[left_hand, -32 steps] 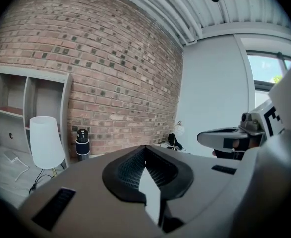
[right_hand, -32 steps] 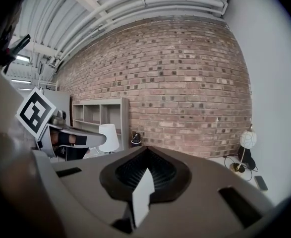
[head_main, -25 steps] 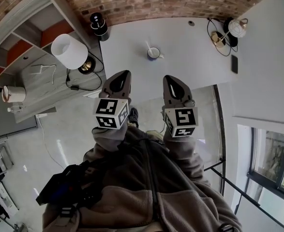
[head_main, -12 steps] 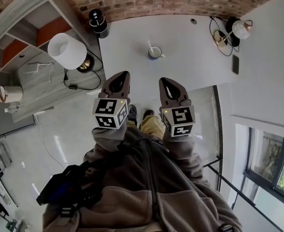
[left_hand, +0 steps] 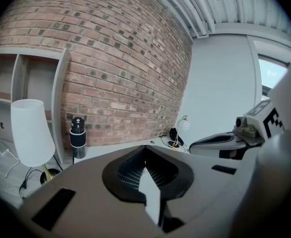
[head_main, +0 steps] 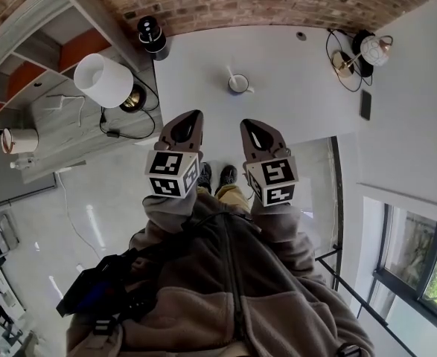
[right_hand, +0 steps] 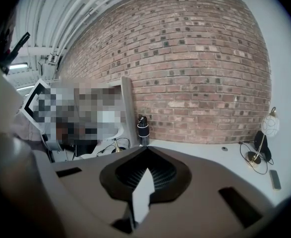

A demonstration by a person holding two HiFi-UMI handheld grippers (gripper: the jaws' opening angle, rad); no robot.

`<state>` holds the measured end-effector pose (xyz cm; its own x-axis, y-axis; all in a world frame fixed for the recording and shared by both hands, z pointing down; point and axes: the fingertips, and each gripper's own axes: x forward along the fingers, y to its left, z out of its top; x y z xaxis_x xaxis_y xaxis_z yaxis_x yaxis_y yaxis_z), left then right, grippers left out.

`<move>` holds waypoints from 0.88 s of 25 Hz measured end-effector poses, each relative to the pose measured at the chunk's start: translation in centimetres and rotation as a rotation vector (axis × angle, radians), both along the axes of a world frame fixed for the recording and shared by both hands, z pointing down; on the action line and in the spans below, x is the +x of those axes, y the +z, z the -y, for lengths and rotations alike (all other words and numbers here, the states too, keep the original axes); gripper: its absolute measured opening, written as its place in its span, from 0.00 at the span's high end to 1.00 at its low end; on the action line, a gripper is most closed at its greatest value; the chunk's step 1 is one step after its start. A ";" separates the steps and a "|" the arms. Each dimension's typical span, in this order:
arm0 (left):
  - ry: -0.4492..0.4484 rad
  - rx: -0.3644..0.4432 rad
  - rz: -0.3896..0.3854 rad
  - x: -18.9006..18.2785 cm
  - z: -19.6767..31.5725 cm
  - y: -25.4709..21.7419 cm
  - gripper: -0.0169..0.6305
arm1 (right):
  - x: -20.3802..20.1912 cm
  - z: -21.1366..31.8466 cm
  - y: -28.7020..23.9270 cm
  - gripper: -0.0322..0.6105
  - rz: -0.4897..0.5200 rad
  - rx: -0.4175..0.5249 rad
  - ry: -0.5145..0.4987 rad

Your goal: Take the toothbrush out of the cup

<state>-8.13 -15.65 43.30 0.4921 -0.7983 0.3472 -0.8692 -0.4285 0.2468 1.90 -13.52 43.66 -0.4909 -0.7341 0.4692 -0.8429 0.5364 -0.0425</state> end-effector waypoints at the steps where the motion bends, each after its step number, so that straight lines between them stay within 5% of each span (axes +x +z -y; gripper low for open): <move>1: 0.005 -0.009 0.001 0.2 0.0 0.3 0.97 | 0.1 0.0 0.4 0.95 -0.001 -0.008 -0.001; 22: 0.075 -0.240 0.039 0.9 -0.7 9.7 0.97 | 1.5 1.5 10.1 0.95 -0.024 -0.216 -0.009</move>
<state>-7.19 -14.98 53.05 0.5293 -0.6524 0.5423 -0.8480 -0.4256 0.3157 3.42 -14.99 53.73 -0.4836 -0.6108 0.6269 -0.8404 0.5243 -0.1375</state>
